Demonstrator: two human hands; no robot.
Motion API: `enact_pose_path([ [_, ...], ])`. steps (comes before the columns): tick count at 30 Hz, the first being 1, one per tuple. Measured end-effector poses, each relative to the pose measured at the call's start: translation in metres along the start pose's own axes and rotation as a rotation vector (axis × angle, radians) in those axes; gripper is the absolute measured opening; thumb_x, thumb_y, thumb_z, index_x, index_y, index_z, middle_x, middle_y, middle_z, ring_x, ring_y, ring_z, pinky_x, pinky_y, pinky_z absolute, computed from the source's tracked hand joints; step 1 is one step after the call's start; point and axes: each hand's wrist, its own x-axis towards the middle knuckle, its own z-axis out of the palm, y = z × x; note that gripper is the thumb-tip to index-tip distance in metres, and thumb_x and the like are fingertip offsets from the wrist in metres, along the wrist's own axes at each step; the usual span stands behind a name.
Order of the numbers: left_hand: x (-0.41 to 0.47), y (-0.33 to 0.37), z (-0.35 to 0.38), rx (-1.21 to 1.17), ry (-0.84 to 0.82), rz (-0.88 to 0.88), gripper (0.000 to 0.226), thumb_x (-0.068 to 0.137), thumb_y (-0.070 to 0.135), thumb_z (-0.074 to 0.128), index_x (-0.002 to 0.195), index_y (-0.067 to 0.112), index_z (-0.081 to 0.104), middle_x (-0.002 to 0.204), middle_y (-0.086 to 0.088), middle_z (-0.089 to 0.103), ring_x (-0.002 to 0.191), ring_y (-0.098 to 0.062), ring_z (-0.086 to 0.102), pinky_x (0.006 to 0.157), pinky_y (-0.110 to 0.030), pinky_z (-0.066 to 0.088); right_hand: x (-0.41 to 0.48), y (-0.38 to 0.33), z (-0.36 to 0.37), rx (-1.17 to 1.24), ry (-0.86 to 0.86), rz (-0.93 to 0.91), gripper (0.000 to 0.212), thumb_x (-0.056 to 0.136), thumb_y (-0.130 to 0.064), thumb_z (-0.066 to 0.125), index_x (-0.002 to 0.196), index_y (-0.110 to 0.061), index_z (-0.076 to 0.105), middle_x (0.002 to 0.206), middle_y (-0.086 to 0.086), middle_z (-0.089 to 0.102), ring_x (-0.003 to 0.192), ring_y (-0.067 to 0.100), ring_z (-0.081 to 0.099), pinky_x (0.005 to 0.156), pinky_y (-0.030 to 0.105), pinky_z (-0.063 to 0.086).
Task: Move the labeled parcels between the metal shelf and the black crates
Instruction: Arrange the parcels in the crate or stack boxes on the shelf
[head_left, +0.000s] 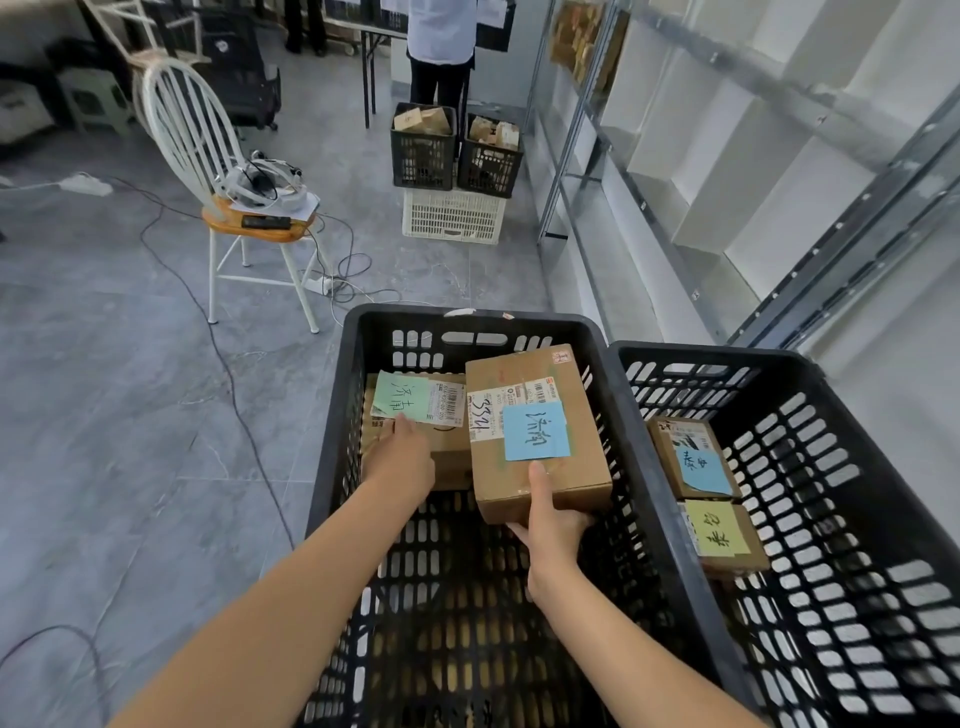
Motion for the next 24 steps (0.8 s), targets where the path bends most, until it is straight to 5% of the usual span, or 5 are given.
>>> enact_pose_path([
  [4, 0.002, 0.01, -0.006, -0.335, 0.091, 0.066, 0.045, 0.102, 0.024, 0.043, 0.146, 0.01, 0.04, 0.144, -0.01, 0.048, 0.122, -0.024, 0.054, 0.099, -0.036, 0.049, 0.004, -0.002, -0.004, 0.009, -0.04, 0.072, 0.068, 0.085, -0.037, 0.076, 0.135, -0.02, 0.032, 0.128, 0.009, 0.057, 0.115, 0.026, 0.061, 0.062, 0.028, 0.061],
  [7, -0.003, 0.03, -0.008, -0.579, 0.171, 0.314, 0.059, 0.101, 0.042, 0.045, 0.153, 0.019, 0.029, 0.157, 0.003, 0.034, 0.143, -0.016, 0.035, 0.108, -0.028, 0.03, 0.009, -0.005, -0.008, 0.028, -0.105, 0.118, 0.065, 0.087, -0.037, 0.075, 0.136, -0.016, 0.038, 0.122, 0.01, 0.063, 0.111, 0.027, 0.065, 0.074, 0.037, 0.061],
  [12, -0.001, 0.055, 0.007, -0.326, -0.044, 0.435, 0.095, 0.092, 0.061, 0.05, 0.157, 0.02, -0.005, 0.164, 0.008, -0.012, 0.15, -0.011, -0.012, 0.121, -0.043, 0.014, 0.022, -0.002, -0.018, 0.067, -0.2, 0.197, 0.048, 0.09, -0.036, 0.072, 0.128, -0.019, 0.047, 0.109, 0.008, 0.066, 0.098, 0.026, 0.066, 0.096, 0.051, 0.055],
  [21, 0.017, 0.052, 0.015, 0.002, 0.037, 0.465, 0.097, 0.092, 0.07, 0.036, 0.157, 0.01, -0.004, 0.166, -0.004, -0.006, 0.152, -0.016, -0.008, 0.114, -0.03, -0.01, 0.031, 0.007, -0.014, 0.039, -0.187, 0.166, 0.064, 0.087, -0.039, 0.074, 0.142, -0.016, 0.048, 0.117, 0.006, 0.067, 0.098, 0.022, 0.069, 0.069, 0.034, 0.062],
  [24, 0.021, 0.053, 0.014, 0.063, -0.01, 0.469, 0.099, 0.092, 0.071, 0.036, 0.157, 0.009, -0.004, 0.166, -0.006, -0.004, 0.152, -0.018, -0.004, 0.116, -0.032, -0.007, 0.034, 0.006, -0.015, -0.031, -0.211, 0.178, 0.067, 0.09, -0.045, 0.069, 0.146, -0.018, 0.043, 0.128, 0.01, 0.065, 0.099, 0.023, 0.069, 0.073, 0.034, 0.062],
])
